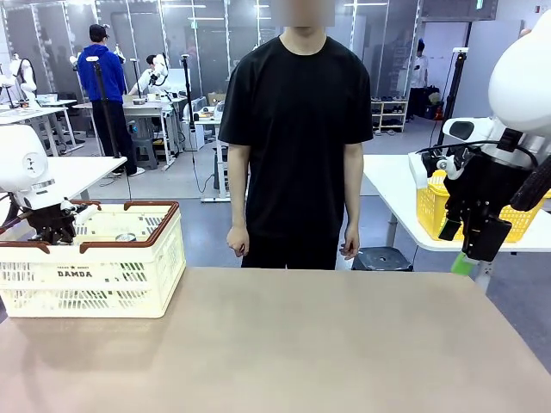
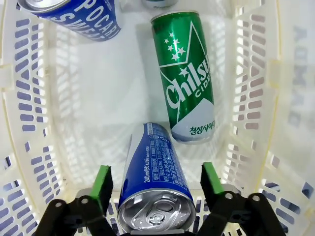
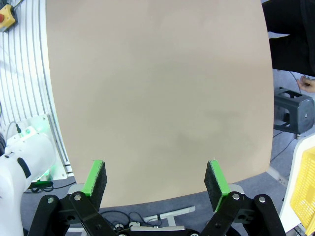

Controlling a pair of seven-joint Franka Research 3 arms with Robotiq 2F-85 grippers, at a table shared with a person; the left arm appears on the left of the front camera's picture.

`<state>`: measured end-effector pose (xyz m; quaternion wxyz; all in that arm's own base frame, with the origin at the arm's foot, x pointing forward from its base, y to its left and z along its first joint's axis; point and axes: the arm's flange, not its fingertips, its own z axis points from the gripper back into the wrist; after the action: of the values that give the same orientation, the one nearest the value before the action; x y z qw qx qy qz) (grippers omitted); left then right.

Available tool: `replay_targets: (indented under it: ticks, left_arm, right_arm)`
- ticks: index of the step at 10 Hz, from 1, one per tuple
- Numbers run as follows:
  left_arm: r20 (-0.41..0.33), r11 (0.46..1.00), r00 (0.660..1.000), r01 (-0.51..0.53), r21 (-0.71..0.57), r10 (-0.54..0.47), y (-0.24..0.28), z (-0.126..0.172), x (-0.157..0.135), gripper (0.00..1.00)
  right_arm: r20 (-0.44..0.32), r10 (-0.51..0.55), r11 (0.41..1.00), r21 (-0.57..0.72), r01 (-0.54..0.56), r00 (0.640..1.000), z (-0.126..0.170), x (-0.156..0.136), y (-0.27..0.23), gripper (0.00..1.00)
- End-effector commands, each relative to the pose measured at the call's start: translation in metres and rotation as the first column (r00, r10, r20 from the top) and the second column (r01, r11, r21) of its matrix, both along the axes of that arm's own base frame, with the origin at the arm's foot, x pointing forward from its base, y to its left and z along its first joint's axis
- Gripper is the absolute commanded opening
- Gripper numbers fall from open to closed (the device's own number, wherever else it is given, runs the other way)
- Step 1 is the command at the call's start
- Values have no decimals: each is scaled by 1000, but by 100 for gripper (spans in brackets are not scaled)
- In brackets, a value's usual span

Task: Place the drinks into the Shopping basket.
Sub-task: Pick up one drink and place it into the Shopping basket.

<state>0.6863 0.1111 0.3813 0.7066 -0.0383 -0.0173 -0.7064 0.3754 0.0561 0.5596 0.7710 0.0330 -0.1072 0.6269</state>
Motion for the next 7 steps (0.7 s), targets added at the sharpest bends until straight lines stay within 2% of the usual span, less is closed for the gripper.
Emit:
replay_targets:
  ticks: [1,4,6,7]
  left_arm:
    - [-5,999,999,38,-26,-38,2,3,-8,100]
    - [-12,999,999,38,-27,-38,4,10,-10,100]
    - [-53,999,998,-32,17,33,2,20,-13,100]
    - [-7,1000,1000,16,-2,-16,3,8,-4,100]
  right_arm:
    - [-2,4,1000,-12,-4,1000,2,0,-1,100]
    - [-2,4,1000,-12,-4,1000,2,0,-1,100]
    - [-2,4,1000,-12,-4,1000,2,0,-1,100]
    - [-2,4,1000,-12,-4,1000,2,0,-1,100]
